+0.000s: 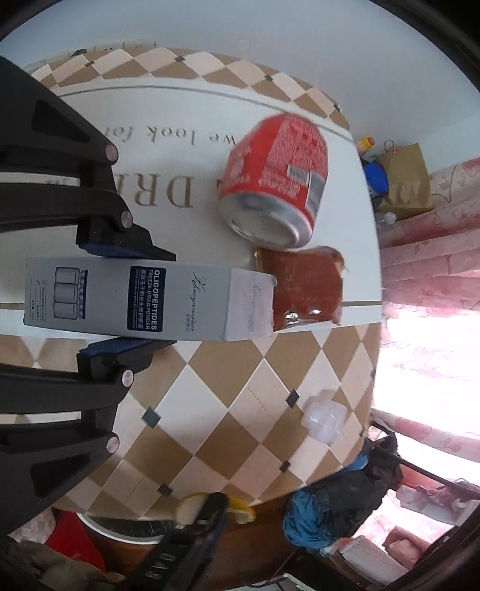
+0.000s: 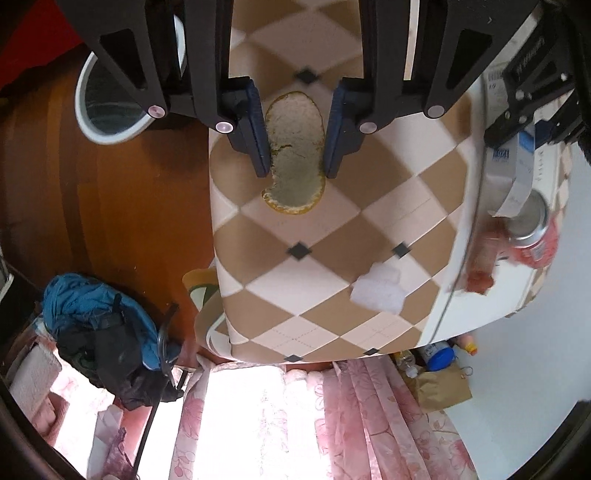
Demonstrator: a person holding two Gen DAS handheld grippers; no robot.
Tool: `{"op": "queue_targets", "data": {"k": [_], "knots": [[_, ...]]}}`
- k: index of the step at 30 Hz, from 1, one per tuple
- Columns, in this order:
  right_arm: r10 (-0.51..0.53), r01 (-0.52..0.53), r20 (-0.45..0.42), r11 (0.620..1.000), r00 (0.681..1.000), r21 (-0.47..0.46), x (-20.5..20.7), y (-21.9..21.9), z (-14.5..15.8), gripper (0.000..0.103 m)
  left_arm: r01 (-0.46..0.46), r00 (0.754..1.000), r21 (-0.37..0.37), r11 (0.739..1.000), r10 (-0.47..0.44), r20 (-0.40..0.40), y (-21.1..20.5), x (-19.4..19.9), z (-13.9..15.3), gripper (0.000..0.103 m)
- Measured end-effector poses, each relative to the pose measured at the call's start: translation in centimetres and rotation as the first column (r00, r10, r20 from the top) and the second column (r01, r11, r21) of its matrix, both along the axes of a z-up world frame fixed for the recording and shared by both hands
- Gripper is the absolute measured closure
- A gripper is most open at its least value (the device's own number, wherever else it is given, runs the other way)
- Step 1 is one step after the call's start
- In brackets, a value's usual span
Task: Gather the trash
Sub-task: 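Carry the box and bread over the bin and open both tools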
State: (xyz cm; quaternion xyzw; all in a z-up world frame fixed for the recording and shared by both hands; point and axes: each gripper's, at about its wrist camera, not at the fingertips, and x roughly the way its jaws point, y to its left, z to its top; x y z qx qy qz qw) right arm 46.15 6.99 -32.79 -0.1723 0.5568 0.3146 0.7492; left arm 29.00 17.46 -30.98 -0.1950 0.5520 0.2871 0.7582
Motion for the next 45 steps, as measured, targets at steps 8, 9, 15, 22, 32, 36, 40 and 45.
{"op": "queue_targets", "data": {"k": [8,9,15,22,32,36,40,45], "knots": [[-0.043,0.050,-0.058,0.991,0.997,0.125,-4.3,-5.4,3.0,0.072,0.000,0.996,0.056,0.998,-0.005,0.087,-2.6,-2.6,4.7,0.071],[-0.048,0.056,-0.057,0.988,0.997,0.142,-4.8,-6.1,3.7,0.072,0.001,0.995,0.061,0.998,-0.007,0.102,-3.1,-3.0,5.5,0.071],[-0.063,0.065,-0.017,0.972,0.998,0.227,-6.7,-9.2,8.4,0.072,0.015,0.982,0.089,0.996,-0.031,0.184,-6.7,-3.5,10.0,0.071],[-0.125,0.106,0.035,0.938,0.992,0.331,-6.7,-15.8,15.2,0.072,0.089,0.944,0.113,0.990,-0.120,0.306,-12.5,-1.4,15.9,0.071],[-0.307,0.267,0.072,0.904,0.949,0.333,-2.6,-29.1,18.6,0.072,0.290,0.885,0.073,0.954,-0.296,0.358,-22.8,7.0,16.7,0.071],[-0.376,0.345,0.059,0.893,0.925,0.287,-0.3,-33.9,16.1,0.072,0.353,0.886,0.010,0.935,-0.338,0.317,-26.5,10.7,13.5,0.071],[-0.440,0.430,-0.011,0.873,0.898,0.230,1.9,-38.4,11.1,0.072,0.405,0.892,-0.082,0.911,-0.374,0.254,-29.4,14.0,8.7,0.071],[-0.494,0.508,-0.121,0.844,0.861,0.170,4.3,-41.9,4.5,0.072,0.442,0.895,-0.187,0.878,-0.416,0.161,-31.8,17.8,2.5,0.071]]}}
